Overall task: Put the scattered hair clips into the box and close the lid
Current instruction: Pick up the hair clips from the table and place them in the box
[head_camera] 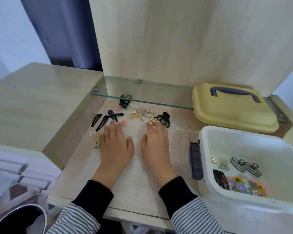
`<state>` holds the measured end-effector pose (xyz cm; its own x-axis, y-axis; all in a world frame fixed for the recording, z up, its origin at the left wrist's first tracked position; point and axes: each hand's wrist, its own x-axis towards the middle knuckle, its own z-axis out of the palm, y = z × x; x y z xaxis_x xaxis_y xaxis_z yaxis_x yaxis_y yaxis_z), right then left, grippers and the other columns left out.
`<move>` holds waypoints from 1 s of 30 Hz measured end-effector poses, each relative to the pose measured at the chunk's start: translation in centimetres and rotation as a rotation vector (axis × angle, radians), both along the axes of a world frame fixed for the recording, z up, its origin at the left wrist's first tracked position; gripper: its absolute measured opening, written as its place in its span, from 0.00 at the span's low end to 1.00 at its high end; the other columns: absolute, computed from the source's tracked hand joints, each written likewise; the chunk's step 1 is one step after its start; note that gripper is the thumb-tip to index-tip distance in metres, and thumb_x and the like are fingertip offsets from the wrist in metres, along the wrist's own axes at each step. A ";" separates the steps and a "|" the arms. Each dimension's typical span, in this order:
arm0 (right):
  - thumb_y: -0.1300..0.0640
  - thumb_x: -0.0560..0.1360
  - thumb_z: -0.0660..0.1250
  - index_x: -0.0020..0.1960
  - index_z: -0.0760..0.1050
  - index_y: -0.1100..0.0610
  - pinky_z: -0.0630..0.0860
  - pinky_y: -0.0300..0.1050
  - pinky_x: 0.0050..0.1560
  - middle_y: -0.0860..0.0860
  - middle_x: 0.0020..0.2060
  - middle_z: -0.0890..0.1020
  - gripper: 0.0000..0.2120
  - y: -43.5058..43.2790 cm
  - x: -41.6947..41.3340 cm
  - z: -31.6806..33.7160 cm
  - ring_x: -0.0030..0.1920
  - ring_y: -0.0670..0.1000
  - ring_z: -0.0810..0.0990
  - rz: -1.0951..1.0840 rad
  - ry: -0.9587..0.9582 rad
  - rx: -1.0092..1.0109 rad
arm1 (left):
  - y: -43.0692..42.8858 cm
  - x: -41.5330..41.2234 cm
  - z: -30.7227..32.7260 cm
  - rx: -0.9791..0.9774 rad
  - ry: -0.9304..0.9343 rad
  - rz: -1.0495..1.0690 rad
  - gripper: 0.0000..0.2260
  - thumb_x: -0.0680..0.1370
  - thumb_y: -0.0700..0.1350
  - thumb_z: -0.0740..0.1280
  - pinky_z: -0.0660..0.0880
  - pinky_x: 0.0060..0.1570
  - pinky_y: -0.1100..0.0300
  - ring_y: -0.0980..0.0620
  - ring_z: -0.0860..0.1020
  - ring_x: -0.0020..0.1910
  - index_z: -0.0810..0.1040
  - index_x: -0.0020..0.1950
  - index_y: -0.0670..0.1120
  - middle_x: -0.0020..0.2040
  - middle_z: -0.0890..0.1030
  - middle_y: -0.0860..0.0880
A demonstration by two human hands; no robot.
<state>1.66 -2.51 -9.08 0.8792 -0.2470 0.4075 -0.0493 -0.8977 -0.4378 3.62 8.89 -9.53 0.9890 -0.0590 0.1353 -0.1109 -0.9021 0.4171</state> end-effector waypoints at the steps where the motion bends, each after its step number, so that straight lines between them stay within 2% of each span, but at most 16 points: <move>1: 0.64 0.71 0.67 0.64 0.74 0.62 0.75 0.50 0.56 0.59 0.58 0.77 0.21 -0.2 0.6 -0.3 0.57 0.59 0.73 -0.018 -0.007 -0.032 | 0.1 0.4 -0.2 0.029 -0.003 0.015 0.29 0.81 0.50 0.55 0.48 0.75 0.47 0.42 0.50 0.78 0.52 0.79 0.42 0.79 0.51 0.42; 3: 0.63 0.69 0.69 0.64 0.75 0.61 0.76 0.49 0.52 0.58 0.56 0.78 0.23 -0.5 1.4 -0.7 0.54 0.58 0.74 -0.048 -0.018 -0.073 | 0.3 1.1 -0.4 0.056 -0.032 0.021 0.29 0.81 0.50 0.54 0.48 0.75 0.48 0.44 0.50 0.78 0.51 0.79 0.41 0.79 0.51 0.43; 6: 0.61 0.71 0.67 0.63 0.75 0.61 0.75 0.49 0.51 0.56 0.58 0.77 0.21 -0.7 1.6 -1.1 0.55 0.57 0.74 -0.043 -0.021 -0.079 | 0.6 1.7 -0.8 0.039 -0.032 0.009 0.27 0.81 0.50 0.53 0.49 0.76 0.50 0.46 0.51 0.78 0.54 0.78 0.41 0.79 0.55 0.44; 9: 0.62 0.70 0.68 0.56 0.78 0.61 0.75 0.50 0.50 0.56 0.58 0.78 0.14 -0.7 1.5 -1.3 0.56 0.58 0.74 -0.039 -0.036 -0.076 | 0.6 1.6 -1.0 -0.020 -0.067 -0.006 0.24 0.80 0.48 0.56 0.54 0.75 0.49 0.45 0.58 0.76 0.61 0.76 0.42 0.76 0.63 0.44; 12: 0.62 0.70 0.68 0.49 0.78 0.61 0.76 0.50 0.46 0.57 0.52 0.78 0.08 -0.7 1.4 -1.3 0.52 0.57 0.75 -0.047 -0.066 -0.072 | 0.7 1.3 -0.9 -0.120 -0.166 -0.025 0.18 0.78 0.44 0.61 0.66 0.68 0.50 0.46 0.70 0.66 0.71 0.68 0.43 0.67 0.72 0.46; 15: 0.61 0.71 0.68 0.47 0.77 0.60 0.75 0.48 0.44 0.57 0.49 0.77 0.06 -0.8 1.2 -1.2 0.49 0.57 0.74 -0.063 -0.080 -0.089 | 1.0 1.1 -0.8 -0.264 -0.185 -0.006 0.14 0.77 0.44 0.65 0.72 0.60 0.56 0.49 0.75 0.57 0.75 0.63 0.43 0.60 0.75 0.49; 19: 0.63 0.72 0.66 0.48 0.76 0.61 0.75 0.48 0.43 0.56 0.44 0.77 0.06 -0.8 1.2 -1.2 0.45 0.55 0.74 -0.023 -0.091 -0.049 | 1.1 0.9 -0.6 -0.340 -0.194 0.022 0.11 0.78 0.44 0.66 0.67 0.53 0.65 0.55 0.74 0.52 0.76 0.60 0.44 0.58 0.75 0.50; 24: 0.70 0.67 0.70 0.48 0.76 0.63 0.74 0.44 0.36 0.56 0.40 0.78 0.11 -0.4 1.4 -1.2 0.38 0.55 0.76 0.011 -0.084 -0.066 | 1.3 1.1 -0.8 -0.379 -0.209 0.018 0.07 0.79 0.47 0.66 0.66 0.40 0.72 0.58 0.72 0.43 0.77 0.53 0.44 0.50 0.78 0.50; 25: 0.70 0.66 0.70 0.48 0.76 0.63 0.74 0.44 0.35 0.57 0.40 0.78 0.12 -0.3 1.3 -1.2 0.38 0.55 0.76 0.008 -0.072 -0.059 | 1.3 1.1 -0.8 -0.394 -0.213 0.016 0.06 0.79 0.47 0.65 0.67 0.40 0.72 0.58 0.73 0.43 0.77 0.51 0.45 0.49 0.78 0.50; 27: 0.71 0.67 0.69 0.51 0.76 0.64 0.74 0.45 0.33 0.58 0.42 0.78 0.13 -0.2 1.0 -0.8 0.36 0.55 0.77 0.008 -0.043 -0.035 | 1.4 1.2 -0.6 -0.443 -0.241 0.016 0.06 0.80 0.47 0.65 0.73 0.44 0.65 0.56 0.75 0.44 0.78 0.50 0.45 0.47 0.78 0.50; 29: 0.71 0.71 0.66 0.55 0.75 0.64 0.72 0.44 0.32 0.59 0.47 0.77 0.14 -0.1 0.3 0.0 0.36 0.56 0.77 0.028 -0.012 0.013 | 1.4 0.8 0.1 -0.511 -0.272 0.021 0.07 0.80 0.47 0.64 0.75 0.45 0.58 0.52 0.76 0.45 0.79 0.49 0.45 0.46 0.78 0.51; 30: 0.70 0.73 0.63 0.57 0.74 0.63 0.71 0.43 0.32 0.59 0.50 0.76 0.13 0.1 -0.1 0.6 0.37 0.56 0.76 0.043 -0.010 0.059 | 1.4 0.6 0.6 -0.542 -0.280 0.029 0.07 0.80 0.48 0.64 0.75 0.44 0.58 0.52 0.77 0.45 0.79 0.48 0.46 0.46 0.78 0.52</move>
